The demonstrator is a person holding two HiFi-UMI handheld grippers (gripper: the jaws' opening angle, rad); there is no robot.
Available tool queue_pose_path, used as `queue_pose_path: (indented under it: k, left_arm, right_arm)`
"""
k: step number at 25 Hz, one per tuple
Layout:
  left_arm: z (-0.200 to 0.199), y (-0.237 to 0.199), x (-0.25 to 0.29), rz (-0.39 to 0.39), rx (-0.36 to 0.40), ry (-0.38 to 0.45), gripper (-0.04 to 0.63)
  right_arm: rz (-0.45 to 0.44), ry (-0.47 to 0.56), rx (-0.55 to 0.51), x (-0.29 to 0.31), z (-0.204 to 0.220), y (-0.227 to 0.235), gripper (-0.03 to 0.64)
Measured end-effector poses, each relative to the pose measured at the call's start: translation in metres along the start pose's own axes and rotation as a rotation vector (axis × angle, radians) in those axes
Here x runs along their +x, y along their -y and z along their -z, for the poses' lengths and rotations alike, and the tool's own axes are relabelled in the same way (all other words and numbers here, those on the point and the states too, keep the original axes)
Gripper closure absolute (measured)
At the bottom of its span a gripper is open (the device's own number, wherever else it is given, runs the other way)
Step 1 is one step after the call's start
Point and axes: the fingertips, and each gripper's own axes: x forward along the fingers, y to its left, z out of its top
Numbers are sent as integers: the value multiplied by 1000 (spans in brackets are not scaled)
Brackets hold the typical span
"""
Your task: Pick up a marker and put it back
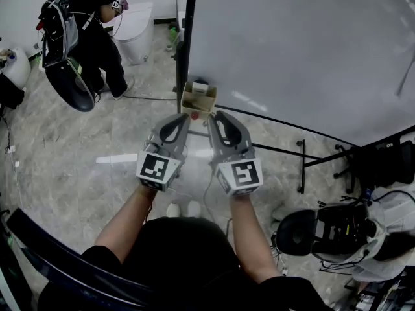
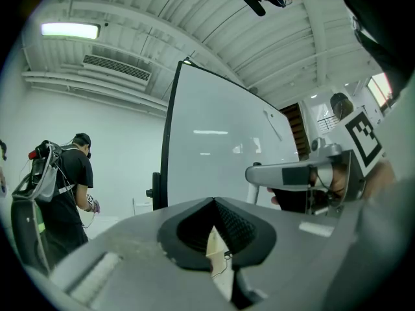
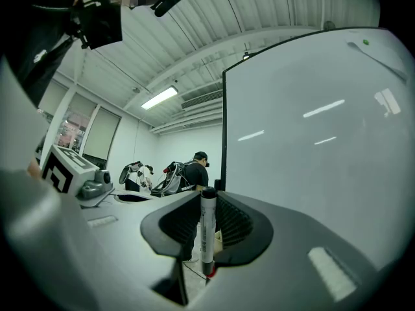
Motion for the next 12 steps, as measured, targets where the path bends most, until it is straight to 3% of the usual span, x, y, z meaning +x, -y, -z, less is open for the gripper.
queue_pose_path:
  k: [12]
  left_arm:
    - [6, -5, 23, -7, -21, -23, 592]
  right_arm:
    - [-5, -35, 17, 26, 16, 22, 538]
